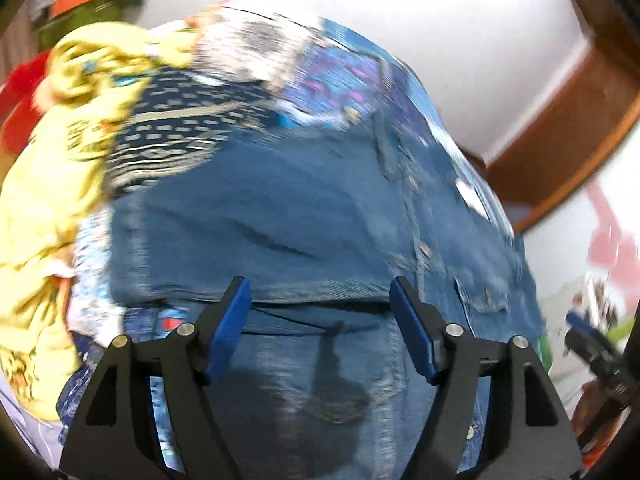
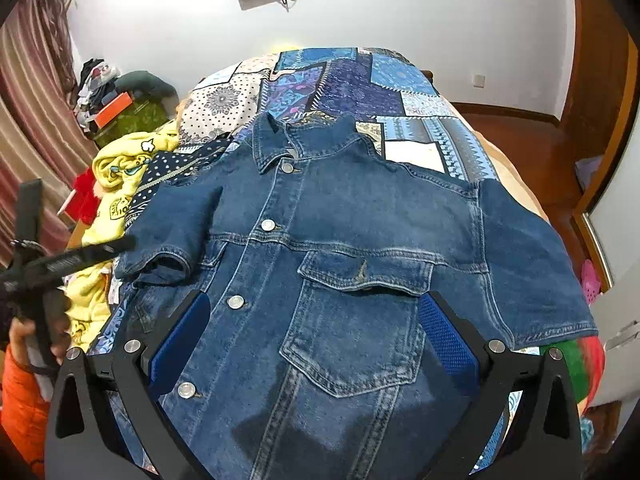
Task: Fold large clothes
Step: 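Grasp the jacket sleeve cuff with the left tool and lift it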
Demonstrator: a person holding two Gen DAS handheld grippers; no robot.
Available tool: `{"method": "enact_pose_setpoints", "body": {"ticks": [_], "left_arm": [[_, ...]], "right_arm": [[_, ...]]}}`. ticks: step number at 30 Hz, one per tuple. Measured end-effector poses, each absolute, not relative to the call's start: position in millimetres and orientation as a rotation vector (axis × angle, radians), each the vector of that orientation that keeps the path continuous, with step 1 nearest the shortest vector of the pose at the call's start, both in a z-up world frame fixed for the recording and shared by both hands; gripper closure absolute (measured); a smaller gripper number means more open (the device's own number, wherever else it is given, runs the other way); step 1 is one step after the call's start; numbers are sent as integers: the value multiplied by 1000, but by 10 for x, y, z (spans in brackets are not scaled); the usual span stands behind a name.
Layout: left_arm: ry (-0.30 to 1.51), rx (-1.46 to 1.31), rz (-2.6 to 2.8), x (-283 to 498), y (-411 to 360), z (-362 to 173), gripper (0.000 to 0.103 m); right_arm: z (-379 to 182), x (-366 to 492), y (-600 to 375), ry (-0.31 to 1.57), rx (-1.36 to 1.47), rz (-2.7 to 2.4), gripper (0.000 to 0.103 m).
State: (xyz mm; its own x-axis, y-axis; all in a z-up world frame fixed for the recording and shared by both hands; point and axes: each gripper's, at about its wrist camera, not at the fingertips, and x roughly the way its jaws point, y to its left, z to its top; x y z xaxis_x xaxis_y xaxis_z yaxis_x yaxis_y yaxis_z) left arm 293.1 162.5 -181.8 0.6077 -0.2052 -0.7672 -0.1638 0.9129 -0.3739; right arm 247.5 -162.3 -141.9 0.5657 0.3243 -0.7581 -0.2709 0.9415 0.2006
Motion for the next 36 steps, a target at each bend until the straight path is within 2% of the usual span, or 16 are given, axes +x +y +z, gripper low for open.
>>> {"method": "enact_pose_setpoints", "body": {"ticks": [9,16,22,25,27,28,32,36], "left_arm": [[952,-798,80,2692,2648,-2427,32],[993,-988,54,2767,2865,-2930,32],[969,-1053,52,2942,2931,-3093,34],[986,-1004,102,3043,2914,-3098,54],[1002,-950,139,3059,2917,-3073,78],[1003,-925,147,3070,2915,-3054,82],[943,-800,186,3050,2884,-2723,85],[847,-602,209,3113,2656,-2106,86]], "right_arm": [[-1510,2558,-1464,930,49,338,0],[-1610,2650,-1404,963,34,325,0],[-1661,2687,-1400,977,26,312,0],[-1670,2683,-1416,981,25,309,0],[-1663,2670,-1436,981,29,309,0],[-1656,2668,-1441,979,30,310,0],[-1617,2631,-1501,966,35,308,0],[-1567,2591,-1587,952,62,309,0]]}}
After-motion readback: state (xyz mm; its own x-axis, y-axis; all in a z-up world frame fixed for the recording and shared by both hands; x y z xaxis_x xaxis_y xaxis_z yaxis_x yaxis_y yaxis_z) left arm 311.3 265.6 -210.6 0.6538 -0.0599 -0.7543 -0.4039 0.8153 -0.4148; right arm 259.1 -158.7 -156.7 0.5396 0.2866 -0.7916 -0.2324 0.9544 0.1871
